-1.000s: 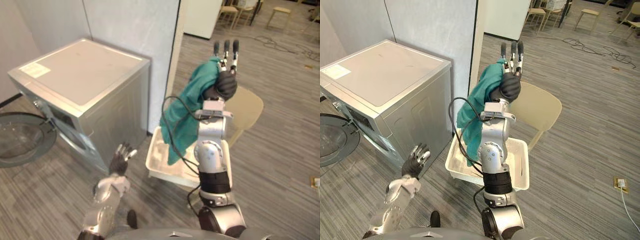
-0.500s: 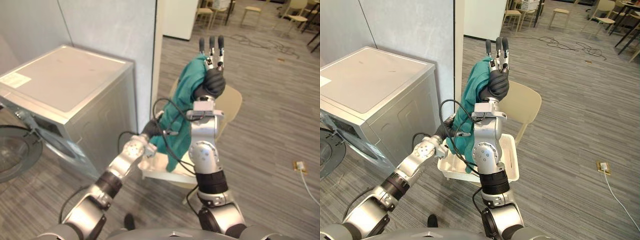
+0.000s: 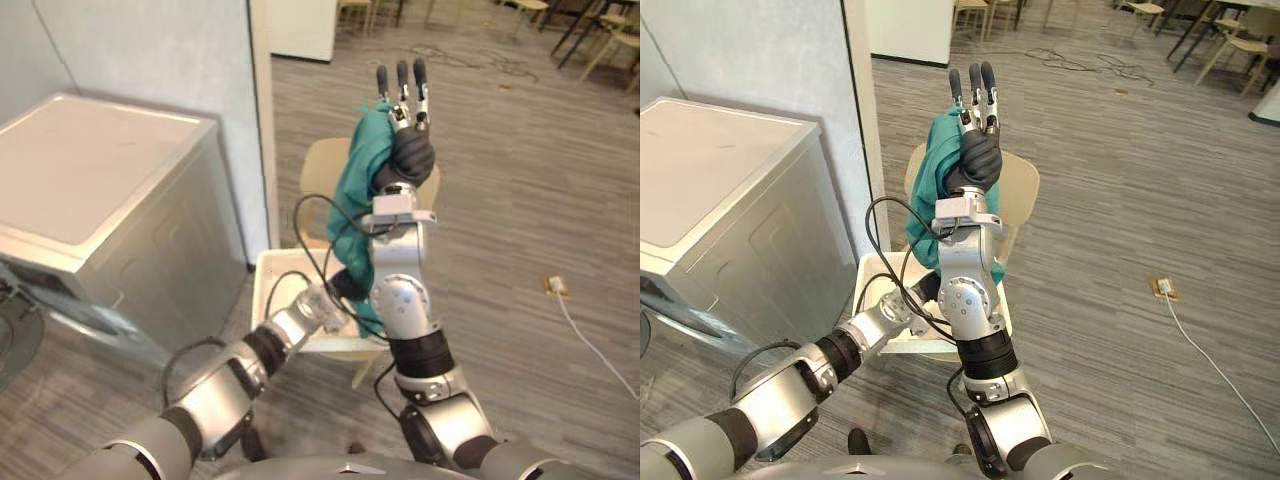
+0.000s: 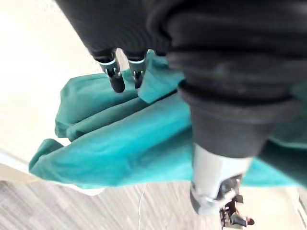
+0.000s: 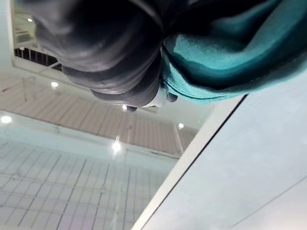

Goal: Pick up the laundry basket with both hands and put the clothes into the washing machine.

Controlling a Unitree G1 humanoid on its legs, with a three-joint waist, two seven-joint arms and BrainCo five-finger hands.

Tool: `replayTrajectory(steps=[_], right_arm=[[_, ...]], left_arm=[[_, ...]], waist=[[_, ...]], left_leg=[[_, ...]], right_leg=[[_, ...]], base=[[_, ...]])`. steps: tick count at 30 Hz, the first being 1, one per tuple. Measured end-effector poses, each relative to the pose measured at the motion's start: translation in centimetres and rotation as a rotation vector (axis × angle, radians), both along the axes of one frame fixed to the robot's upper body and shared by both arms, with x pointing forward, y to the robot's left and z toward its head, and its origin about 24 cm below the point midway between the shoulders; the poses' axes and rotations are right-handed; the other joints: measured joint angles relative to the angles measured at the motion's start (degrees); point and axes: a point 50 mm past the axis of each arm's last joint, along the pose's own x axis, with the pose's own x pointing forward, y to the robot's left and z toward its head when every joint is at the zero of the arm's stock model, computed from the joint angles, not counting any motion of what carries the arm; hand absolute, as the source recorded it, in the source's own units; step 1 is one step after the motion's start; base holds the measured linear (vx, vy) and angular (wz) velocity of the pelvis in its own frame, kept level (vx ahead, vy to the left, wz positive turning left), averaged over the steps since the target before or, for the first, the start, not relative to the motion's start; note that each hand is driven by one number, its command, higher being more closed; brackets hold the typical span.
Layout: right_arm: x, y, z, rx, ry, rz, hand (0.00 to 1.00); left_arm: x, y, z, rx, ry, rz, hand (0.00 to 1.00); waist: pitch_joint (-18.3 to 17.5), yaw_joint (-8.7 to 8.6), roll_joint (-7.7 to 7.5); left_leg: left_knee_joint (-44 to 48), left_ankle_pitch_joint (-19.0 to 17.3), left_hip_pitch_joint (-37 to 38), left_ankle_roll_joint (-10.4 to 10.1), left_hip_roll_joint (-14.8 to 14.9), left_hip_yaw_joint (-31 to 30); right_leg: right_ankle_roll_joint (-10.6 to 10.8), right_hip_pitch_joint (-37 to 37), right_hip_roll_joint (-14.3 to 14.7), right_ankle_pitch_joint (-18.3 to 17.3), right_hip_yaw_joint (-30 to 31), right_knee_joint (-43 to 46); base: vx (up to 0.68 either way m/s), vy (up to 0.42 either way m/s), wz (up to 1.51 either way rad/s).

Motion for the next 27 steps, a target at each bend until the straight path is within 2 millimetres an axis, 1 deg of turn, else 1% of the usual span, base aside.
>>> replayTrajectory(steps=[2,4,5,7,9,11,13,16,20,24,27], right_arm=[[0.4,0.2,-0.4,-0.009,0.021,0.004,1.0],[0.4,0.2,-0.3,-0.009,0.02,0.004,1.0],[0.4,0.2,-0.2,-0.01,0.016,0.004,1.0],[0.4,0.4,0.7,-0.014,-0.014,0.01,1.0],[0.4,0.6,1.2,-0.014,-0.032,0.016,1.0],[0.4,0.8,1.3,-0.017,-0.038,0.022,1.0],[0.3,1.0,1.3,-0.019,-0.042,0.028,1.0],[0.2,1.0,1.3,-0.021,-0.043,0.03,1.0],[0.1,1.1,1.1,-0.021,-0.041,0.032,1.0],[0.0,0.2,-0.5,-0.01,0.013,-0.002,1.0],[0.0,-0.5,-1.2,-0.004,0.038,-0.025,1.0]], left_arm=[[-0.1,-0.1,-0.1,0.004,0.006,-0.016,1.0],[-0.2,-0.1,-0.4,0.003,0.026,-0.013,1.0],[-0.2,-0.1,-0.4,-0.006,0.035,-0.007,1.0],[-0.2,-0.1,-0.3,-0.05,0.068,0.016,1.0],[-0.2,-0.2,-0.2,-0.09,0.097,0.035,1.0],[-0.2,-0.3,-0.1,-0.123,0.12,0.055,1.0],[-0.2,-0.6,0.5,-0.163,0.123,0.058,1.0],[-0.4,-1.7,2.1,-0.244,0.103,0.029,1.0],[-0.4,-2.1,3.1,-0.304,0.094,0.034,1.0],[-0.4,-2.5,4.5,-0.375,0.075,0.042,1.0],[-0.1,-2.4,5.4,-0.431,0.068,0.054,1.0]], waist=[[0.03,-0.37,0.26],[0.08,-0.7,0.63],[0.08,-0.79,0.92],[0.09,-0.96,1.78],[0.15,-1.11,2.08],[0.14,-1.27,2.09],[0.14,-1.29,2.09],[0.14,-1.25,2.09],[0.14,-1.23,2.09],[0.14,-1.23,2.08],[0.14,-0.22,2.08]], left_leg=[[0.0,-0.09,0.1,-0.04,0.24,0.78],[0.0,-0.11,0.24,-0.06,0.51,1.25],[0.0,-0.13,0.26,-0.08,0.62,1.34],[0.0,-0.21,0.29,-0.2,0.76,1.38],[0.0,-0.29,0.46,-0.3,0.84,1.44],[0.0,-0.46,0.61,-0.46,0.88,1.47],[0.0,-0.77,0.59,-0.79,0.87,1.55],[0.0,-0.76,0.59,-0.65,0.84,1.5],[0.0,-0.73,0.61,-0.64,0.83,1.31],[0.0,-0.72,0.89,-0.62,0.53,-0.28],[0.0,-0.71,0.92,-0.61,0.51,-0.46]], right_leg=[[-0.12,-0.42,0.19,0.14,0.93,0.09],[-0.23,-0.53,0.37,0.22,1.09,0.08],[-0.26,-0.55,0.44,0.23,1.15,0.07],[-0.31,-0.57,0.55,0.25,1.19,0.05],[-0.33,-0.52,0.58,0.25,1.26,0.04],[-0.41,-0.51,0.6,0.2,1.32,-0.03],[-0.64,-0.48,0.58,0.06,1.39,-0.11],[-0.53,-0.22,0.55,0.11,1.03,-0.3],[-0.26,0.08,0.56,0.27,0.66,-0.6],[-0.16,1.69,0.57,0.27,-0.76,-1.36],[-0.15,1.91,0.6,0.24,-0.87,-1.52]], base=[[0.02,-0.015,-0.25],[0.01,-0.023,-0.15],[0.0,-0.015,-0.05],[0.0,-0.007,-0.02],[0.0,0.0,0.0],[0.0,0.0,0.0],[0.0,0.0,0.0],[0.02,-0.005,0.01],[0.03,-0.006,0.02],[0.04,-0.001,0.18],[0.01,0.001,0.04]])
